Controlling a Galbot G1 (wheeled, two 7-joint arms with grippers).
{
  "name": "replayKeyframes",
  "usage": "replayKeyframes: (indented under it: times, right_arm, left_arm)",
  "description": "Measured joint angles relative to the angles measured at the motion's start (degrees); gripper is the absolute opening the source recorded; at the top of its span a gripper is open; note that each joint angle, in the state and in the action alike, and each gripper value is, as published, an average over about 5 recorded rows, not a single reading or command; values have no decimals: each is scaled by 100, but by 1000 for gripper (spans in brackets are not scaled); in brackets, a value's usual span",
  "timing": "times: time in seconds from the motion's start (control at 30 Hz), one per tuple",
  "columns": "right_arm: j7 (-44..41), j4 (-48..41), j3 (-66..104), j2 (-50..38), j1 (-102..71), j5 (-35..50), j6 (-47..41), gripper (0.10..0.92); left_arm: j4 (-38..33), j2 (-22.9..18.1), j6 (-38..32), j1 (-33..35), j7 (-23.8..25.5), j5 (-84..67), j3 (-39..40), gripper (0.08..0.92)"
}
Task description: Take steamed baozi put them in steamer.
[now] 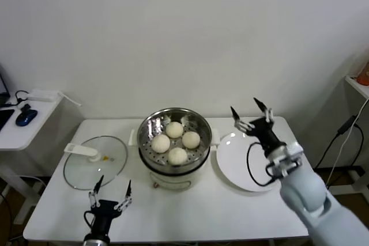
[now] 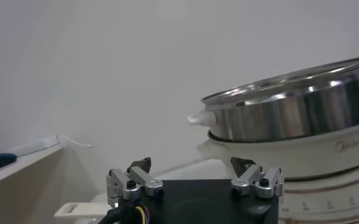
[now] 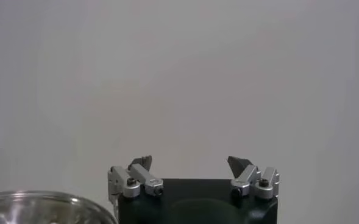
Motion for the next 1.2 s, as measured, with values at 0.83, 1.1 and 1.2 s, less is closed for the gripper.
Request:
replayKeyframes:
  times: [0.83,1.1,1.2]
  right_arm:
    - [11,-75,959,2113,-3194,-1745,2187,823]
    - [55,-78,938,2202,-3376,-1885,2326,823]
    - [61,-77,935,2221,-3423,-1913,2354,823]
  left_arm:
    - [-18,67,-46,-61,-15,-32,13,823]
    - [-66,74,-41,-41,-14,-46,6,823]
    - [-77,73,-41,-40,-14,-48,6,823]
